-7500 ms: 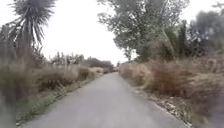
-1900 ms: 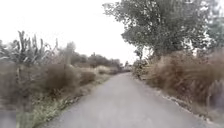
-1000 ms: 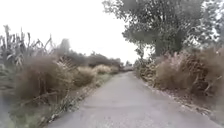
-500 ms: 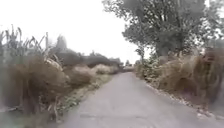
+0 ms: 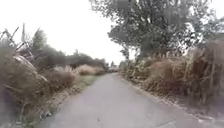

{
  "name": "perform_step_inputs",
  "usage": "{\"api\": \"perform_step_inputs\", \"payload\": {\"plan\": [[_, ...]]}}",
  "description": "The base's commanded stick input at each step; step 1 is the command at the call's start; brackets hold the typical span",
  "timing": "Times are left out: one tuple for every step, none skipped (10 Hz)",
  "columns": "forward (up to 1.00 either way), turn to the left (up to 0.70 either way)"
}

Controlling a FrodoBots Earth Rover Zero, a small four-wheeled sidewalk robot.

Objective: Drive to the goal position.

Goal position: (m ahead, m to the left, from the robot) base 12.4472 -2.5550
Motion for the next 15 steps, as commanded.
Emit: {"api": "perform_step_inputs", "payload": {"plan": [[0.70, 0.00], [0.70, 0.00], [0.70, 0.00], [0.70, 0.00], [0.70, 0.00], [0.70, 0.00], [0.70, 0.00], [0.70, 0.00], [0.70, 0.00], [0.70, 0.00], [0.70, 0.00], [0.70, 0.00], [0.70, 0.00], [0.70, 0.05], [0.70, 0.18]]}}
